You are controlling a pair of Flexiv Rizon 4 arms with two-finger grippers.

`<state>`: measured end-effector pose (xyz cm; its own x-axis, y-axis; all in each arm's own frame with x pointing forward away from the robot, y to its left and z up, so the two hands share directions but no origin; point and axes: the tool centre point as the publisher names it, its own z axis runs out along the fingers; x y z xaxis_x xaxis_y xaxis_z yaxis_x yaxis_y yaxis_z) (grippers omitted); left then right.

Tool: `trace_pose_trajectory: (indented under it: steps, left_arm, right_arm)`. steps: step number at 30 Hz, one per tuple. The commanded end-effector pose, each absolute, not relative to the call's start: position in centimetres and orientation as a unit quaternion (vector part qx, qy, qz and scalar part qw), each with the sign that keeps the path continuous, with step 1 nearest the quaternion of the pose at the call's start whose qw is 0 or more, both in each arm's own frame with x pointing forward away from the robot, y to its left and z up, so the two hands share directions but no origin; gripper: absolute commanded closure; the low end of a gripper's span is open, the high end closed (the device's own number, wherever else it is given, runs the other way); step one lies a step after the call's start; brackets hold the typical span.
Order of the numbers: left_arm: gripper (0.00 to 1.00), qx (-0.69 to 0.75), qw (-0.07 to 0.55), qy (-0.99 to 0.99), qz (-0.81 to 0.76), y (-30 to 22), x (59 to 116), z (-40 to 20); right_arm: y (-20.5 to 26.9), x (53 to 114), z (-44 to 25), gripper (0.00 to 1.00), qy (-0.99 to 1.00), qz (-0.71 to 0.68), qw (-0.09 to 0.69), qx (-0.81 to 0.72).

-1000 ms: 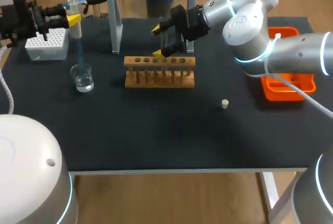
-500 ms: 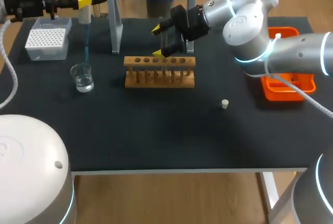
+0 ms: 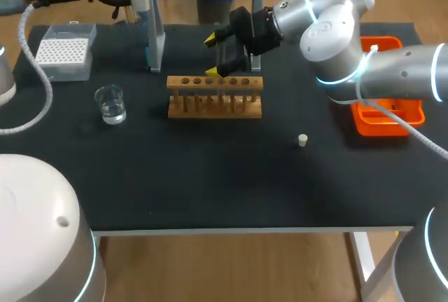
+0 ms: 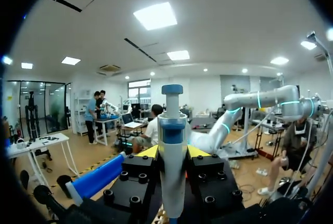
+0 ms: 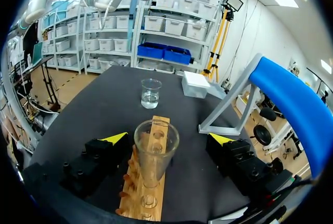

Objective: Invert the test tube, pick up the pipette, mount the tip to pipette, aspirate from beaker and dispense into the tube, eject the tip, return the pipette, and cap with the stopper.

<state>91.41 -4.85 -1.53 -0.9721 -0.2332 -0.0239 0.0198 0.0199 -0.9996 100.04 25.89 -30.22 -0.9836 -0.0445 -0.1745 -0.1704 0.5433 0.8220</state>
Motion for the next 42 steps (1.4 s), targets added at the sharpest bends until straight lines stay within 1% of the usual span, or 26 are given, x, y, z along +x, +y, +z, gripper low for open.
trace_pose_trajectory:
  steps: [1, 10, 20, 33, 42]
  left_arm:
    - [1.00, -0.065, 0.077, 0.711, -0.696, -7.2, 93.0, -0.7]
    - [1.00, -0.034, 0.036, 0.701, -0.712, -11.1, 94.0, 0.6]
    - [1.00, -0.019, 0.020, 0.700, -0.713, -14.4, 95.0, 0.8]
    - [1.00, 0.004, 0.007, 0.700, -0.715, -17.0, 96.4, 1.4]
    - [1.00, 0.014, 0.000, 0.697, -0.717, -17.8, 97.1, 1.6]
  right_arm:
    - [25.8, 100.1, -30.2, 0.00, 0.876, 0.473, 0.065, -0.062]
    - [25.8, 100.1, -30.2, 0.00, 0.876, 0.473, 0.065, -0.062]
    - [25.8, 100.1, -30.2, 0.00, 0.876, 0.473, 0.065, -0.062]
    - [25.8, 100.1, -30.2, 0.00, 0.876, 0.473, 0.065, -0.062]
    - [25.8, 100.1, -30.2, 0.00, 0.876, 0.473, 0.065, -0.062]
